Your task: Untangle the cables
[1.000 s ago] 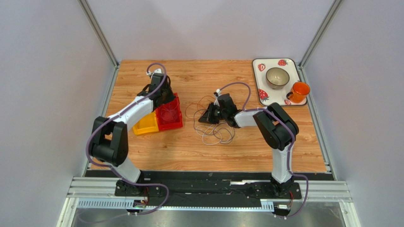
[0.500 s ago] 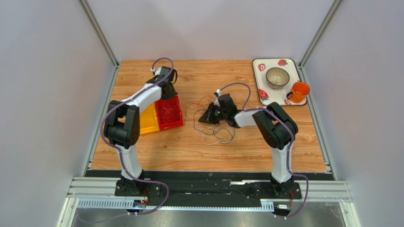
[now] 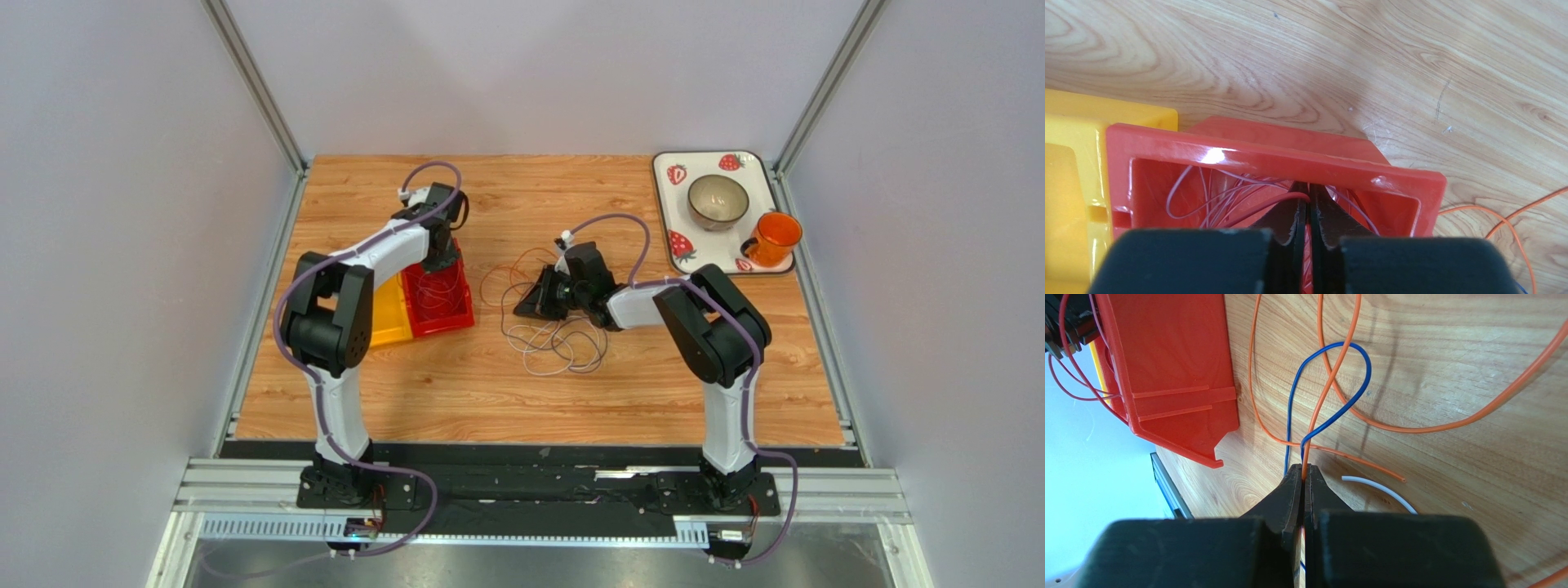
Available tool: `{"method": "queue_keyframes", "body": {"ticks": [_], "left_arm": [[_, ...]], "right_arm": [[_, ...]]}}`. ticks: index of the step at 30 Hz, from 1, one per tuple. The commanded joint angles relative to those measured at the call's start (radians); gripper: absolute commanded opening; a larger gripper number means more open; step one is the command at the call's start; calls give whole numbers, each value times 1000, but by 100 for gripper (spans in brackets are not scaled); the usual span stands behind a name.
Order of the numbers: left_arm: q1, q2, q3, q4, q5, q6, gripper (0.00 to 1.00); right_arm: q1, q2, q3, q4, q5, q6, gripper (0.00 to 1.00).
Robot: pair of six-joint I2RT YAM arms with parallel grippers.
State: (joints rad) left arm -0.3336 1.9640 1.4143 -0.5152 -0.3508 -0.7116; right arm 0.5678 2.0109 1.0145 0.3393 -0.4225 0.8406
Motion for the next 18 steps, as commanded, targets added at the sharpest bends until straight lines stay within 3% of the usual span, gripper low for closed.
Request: {"method": "queue_keyframes", "body": {"ticks": [1, 4, 8, 18], "left_arm": [[-50, -54, 3, 3, -72, 35, 14], [-74, -108, 11, -5, -111, 63, 34], [-99, -171, 14, -37, -163, 78, 45], [-171, -310, 34, -97, -244, 118, 54]], "right_arm": [[-3, 15, 27, 47, -15, 11, 0], [-3, 15, 26, 52, -18, 11, 0], [-5, 14, 26, 59, -22, 11, 0], [-2, -11, 4, 121, -55, 3, 0]]}}
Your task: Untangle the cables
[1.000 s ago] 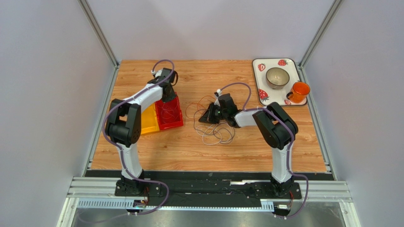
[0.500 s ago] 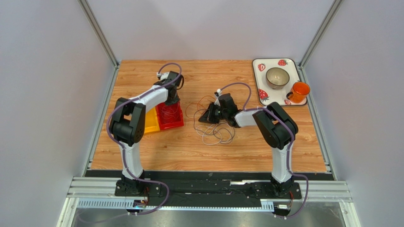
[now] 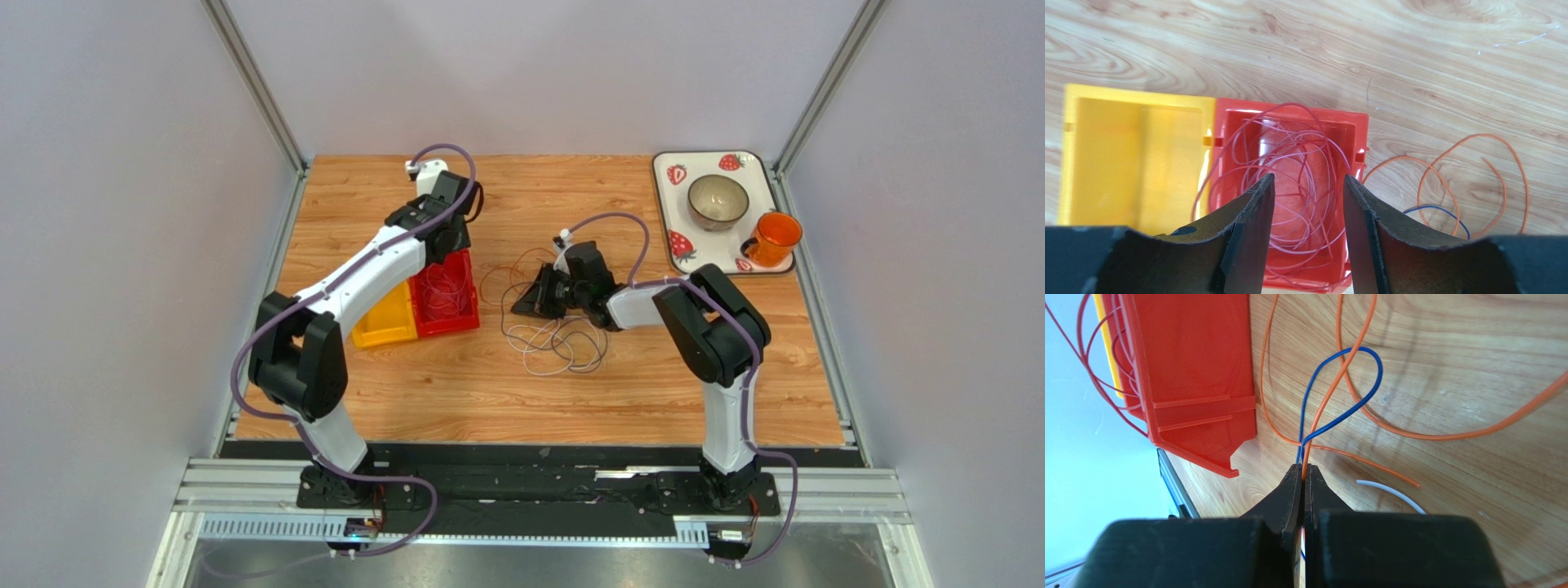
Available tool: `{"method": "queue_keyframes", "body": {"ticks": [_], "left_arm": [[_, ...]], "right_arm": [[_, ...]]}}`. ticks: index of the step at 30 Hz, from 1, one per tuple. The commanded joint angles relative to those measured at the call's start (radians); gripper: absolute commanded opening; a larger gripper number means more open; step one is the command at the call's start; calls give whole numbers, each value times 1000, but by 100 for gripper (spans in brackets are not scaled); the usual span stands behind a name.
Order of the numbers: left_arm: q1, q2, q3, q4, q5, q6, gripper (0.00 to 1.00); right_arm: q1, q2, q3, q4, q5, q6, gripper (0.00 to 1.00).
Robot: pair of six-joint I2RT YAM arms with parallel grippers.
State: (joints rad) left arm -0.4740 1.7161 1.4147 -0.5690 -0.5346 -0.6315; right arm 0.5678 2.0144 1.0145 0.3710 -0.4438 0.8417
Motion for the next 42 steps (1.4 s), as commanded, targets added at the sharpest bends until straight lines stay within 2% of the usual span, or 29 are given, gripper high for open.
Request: {"method": "queue_keyframes", "body": {"ticks": [1, 3, 6, 7, 10, 15, 16, 19, 22, 30, 33, 42], "left_arm": [[-40, -73, 35, -51, -68, 42, 54], [-66, -111, 29, -51, -67, 64, 54], [-95, -174, -9, -42, -21, 85, 55], [-103, -193, -25, -31, -12, 88, 55], [-121, -262, -95, 4, 70, 104, 55], [-149, -317, -171, 60, 172, 116, 55], [-153, -314, -172, 67, 185, 119, 53], [-176, -254, -151, 81, 219, 133, 53], [-196, -156, -88, 84, 240, 145, 54], [-198, 152, 131, 83, 285, 173, 60], [-198, 250, 220, 22, 237, 158, 61], [-195, 395, 303, -19, 150, 121, 63]], "right_arm": [[-2, -20, -7, 106, -51, 0, 0], [10, -45, -7, 117, -82, -32, 0], [38, -138, -17, 50, -83, -126, 31], [44, -172, -43, 20, -3, -150, 51], [47, -310, -106, -31, 162, -199, 69], [44, -446, -246, 13, 319, -205, 69], [43, -468, -251, -4, 402, -196, 69], [40, -490, -258, -78, 543, -172, 68], [21, -488, -257, -112, 573, -148, 67], [-39, -433, -221, -179, 550, -72, 65], [-84, -396, -217, -162, 461, -44, 64], [-209, -307, -237, -32, 182, 46, 59]]}}
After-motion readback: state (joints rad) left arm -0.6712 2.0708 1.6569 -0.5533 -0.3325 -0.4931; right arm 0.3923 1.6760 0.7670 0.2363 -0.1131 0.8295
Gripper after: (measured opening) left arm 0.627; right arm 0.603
